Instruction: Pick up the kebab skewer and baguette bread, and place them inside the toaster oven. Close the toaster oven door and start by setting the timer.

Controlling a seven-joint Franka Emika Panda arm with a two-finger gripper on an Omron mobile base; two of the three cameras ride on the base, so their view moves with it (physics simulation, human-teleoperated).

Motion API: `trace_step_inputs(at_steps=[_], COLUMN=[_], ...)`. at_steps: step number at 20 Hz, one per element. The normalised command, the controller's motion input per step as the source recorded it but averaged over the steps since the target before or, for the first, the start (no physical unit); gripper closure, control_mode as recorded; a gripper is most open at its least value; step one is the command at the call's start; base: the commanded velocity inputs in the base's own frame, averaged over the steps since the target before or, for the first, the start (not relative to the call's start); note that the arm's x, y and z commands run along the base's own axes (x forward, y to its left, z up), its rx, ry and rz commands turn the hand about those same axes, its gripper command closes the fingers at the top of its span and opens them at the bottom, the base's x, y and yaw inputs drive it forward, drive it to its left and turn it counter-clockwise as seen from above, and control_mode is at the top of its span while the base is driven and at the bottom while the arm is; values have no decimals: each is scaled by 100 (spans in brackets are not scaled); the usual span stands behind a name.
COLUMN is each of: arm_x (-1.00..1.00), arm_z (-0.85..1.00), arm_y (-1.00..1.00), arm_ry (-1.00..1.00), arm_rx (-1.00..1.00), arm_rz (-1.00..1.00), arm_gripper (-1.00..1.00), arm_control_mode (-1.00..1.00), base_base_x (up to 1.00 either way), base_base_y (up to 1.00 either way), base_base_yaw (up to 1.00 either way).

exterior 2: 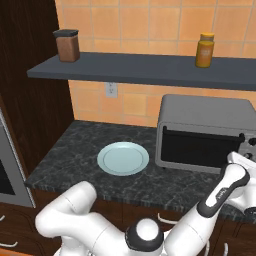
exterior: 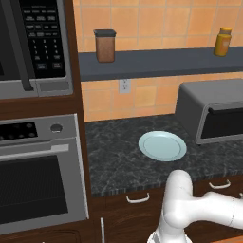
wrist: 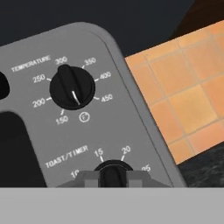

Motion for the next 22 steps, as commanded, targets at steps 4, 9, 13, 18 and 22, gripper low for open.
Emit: trace_step_inputs(at_steps=[4,9,13,18,22], arm_x=[0,0,0,0,1], arm_z=[37,42,49,45,35], arm_y=[9,5,0,0,0], arm_ry=[0,0,0,0,0], arm_rx=[15,22,25,26,27], arm_rz=[-5,-5,-2,0,0], arm_gripper=[100,100,100,100,100], arm_control_mode=[-100,-100,-100,-100,-100], base_base_x=[0,0,0,0,0], base_base_y=[0,0,0,0,0], base_base_yaw=[0,0,0,0,0])
